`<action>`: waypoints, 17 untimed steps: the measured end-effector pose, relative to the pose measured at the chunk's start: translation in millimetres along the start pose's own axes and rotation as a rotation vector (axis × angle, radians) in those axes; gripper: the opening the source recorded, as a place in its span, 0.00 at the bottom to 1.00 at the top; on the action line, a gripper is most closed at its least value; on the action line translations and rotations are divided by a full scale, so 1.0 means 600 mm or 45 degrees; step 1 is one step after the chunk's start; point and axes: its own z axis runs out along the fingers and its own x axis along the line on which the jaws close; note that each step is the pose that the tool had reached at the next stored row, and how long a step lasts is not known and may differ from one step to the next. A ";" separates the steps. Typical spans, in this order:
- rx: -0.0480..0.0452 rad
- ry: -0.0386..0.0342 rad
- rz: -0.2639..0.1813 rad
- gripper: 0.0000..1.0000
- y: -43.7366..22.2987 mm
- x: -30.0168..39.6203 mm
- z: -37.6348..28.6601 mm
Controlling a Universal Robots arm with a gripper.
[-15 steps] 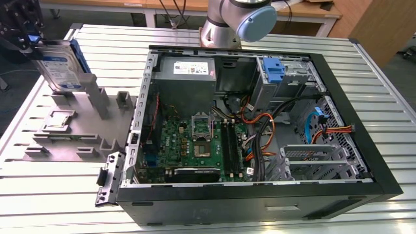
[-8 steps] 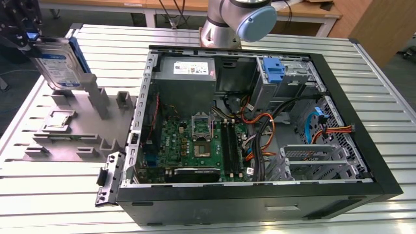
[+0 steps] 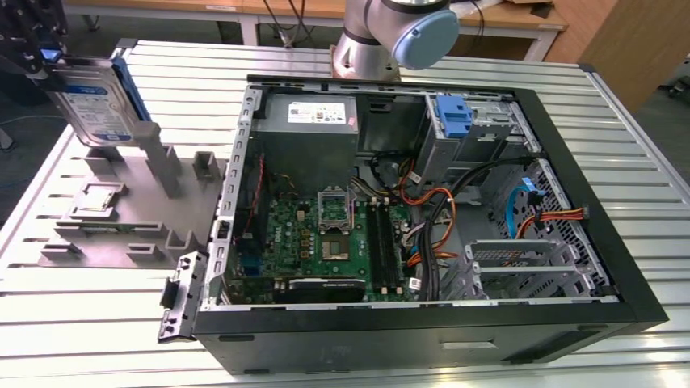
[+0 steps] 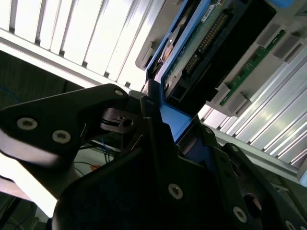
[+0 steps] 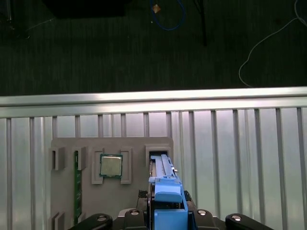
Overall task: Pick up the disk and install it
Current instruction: 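Pick up the disk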
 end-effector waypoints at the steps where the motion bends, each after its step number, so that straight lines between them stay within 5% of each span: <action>1: 0.000 0.0000 0.000 0.36 0.000 0.000 -0.001; 17: 0.000 0.0000 0.000 0.36 0.000 0.000 -0.008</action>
